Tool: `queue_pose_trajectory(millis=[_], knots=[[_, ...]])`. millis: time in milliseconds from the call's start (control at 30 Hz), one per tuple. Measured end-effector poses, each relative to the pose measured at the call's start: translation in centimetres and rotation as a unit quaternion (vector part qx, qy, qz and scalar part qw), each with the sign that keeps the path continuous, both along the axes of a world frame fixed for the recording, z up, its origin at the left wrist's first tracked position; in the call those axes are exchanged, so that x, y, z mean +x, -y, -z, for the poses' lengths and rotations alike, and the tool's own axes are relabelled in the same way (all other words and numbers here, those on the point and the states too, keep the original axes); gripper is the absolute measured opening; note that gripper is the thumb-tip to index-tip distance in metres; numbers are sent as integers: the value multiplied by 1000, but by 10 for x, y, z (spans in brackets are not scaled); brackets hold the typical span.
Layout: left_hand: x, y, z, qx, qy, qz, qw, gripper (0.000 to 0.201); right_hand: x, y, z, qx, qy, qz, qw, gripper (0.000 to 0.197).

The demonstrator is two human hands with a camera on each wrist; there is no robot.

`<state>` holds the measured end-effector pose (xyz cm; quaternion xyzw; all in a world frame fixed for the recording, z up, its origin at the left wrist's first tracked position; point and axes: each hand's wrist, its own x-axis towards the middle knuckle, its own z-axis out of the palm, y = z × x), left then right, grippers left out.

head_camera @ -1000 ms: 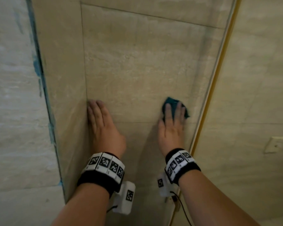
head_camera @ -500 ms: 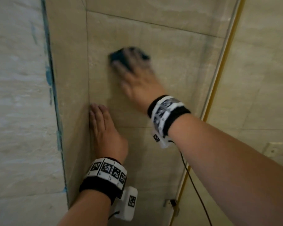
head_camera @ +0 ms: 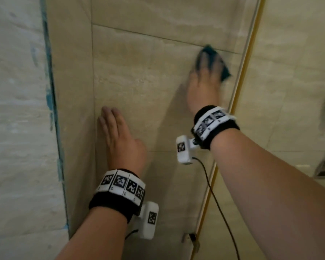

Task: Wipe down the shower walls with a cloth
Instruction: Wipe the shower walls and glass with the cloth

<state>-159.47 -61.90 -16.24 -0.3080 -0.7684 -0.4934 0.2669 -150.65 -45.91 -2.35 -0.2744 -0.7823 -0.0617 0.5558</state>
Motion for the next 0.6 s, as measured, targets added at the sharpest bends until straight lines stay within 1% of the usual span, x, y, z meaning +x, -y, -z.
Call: queue_pose_trajectory(millis=[33,67,100,167,233,267,333,400,433,467,500,600], knots=[[-1,0,1,-1,-3,-2,1000,95,-3,11,5,-9,16,-40,999,55],[-2,1,2,-1,-8,-7,1000,96,-4,13,6,5,24,-69,997,57],[-3,3,2,-4,-10,-11,1000,96,0,10,2,9,16,-84,996,58],[-2,6,3,-14,-3,-8,1000,95,12,-10,-11,-9,-24,-74,997,59],[-1,7,1,-15,-1,-6,1000,94,20,-26,-28,-47,-73,-69,994,58],[0,6,-1,-15,0,-5,1000,94,20,-28,-27,-51,-83,-65,993,56],[1,5,-4,-26,12,-1,1000,94,14,-18,4,-33,-80,-49,995,54],[3,4,-7,-26,29,8,999,94,14,-5,45,-66,-75,-75,992,54],[3,2,-9,-21,35,17,999,95,18,-5,58,-83,-66,-84,991,55],[3,0,-10,-14,41,27,999,97,21,-8,58,-88,-60,-86,991,56],[2,-3,-12,-10,45,33,998,98,22,-12,48,-91,-64,-85,990,56],[0,-10,-14,-17,50,35,998,102,20,-24,-2,-108,-93,-81,987,57]])
